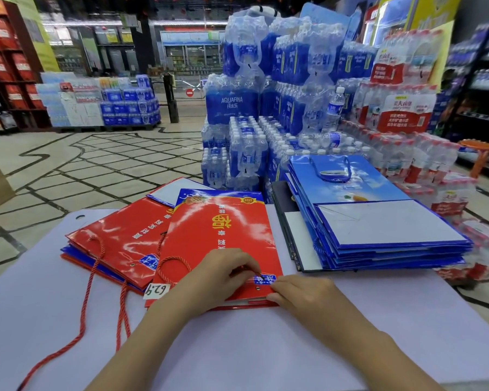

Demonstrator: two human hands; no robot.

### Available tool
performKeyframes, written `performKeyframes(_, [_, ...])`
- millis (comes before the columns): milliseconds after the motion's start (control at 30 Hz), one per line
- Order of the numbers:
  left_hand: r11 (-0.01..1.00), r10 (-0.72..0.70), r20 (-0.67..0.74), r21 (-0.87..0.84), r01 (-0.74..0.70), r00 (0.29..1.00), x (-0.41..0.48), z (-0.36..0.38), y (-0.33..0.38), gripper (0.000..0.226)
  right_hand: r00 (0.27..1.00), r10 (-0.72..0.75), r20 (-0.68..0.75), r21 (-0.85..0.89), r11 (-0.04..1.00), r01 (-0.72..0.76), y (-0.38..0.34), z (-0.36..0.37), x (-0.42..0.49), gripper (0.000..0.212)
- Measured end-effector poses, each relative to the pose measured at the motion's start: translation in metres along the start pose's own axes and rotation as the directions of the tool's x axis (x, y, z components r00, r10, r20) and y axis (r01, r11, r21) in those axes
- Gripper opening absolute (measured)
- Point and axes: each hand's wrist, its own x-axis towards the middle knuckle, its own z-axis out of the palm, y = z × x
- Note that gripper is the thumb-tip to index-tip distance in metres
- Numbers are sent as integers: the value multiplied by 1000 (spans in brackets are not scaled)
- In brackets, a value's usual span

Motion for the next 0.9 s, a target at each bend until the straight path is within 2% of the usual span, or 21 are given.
performKeyframes(200, [979, 163, 26, 119, -165, 986, -6, 3, 1, 17, 1000, -6, -16, -4, 1000, 6, -5, -6, 3, 36])
performKeyframes(900, [961, 220, -13, 172, -215, 975, -13, -3, 0, 21, 999, 38, 14, 48, 998, -39, -10, -13, 7, 34])
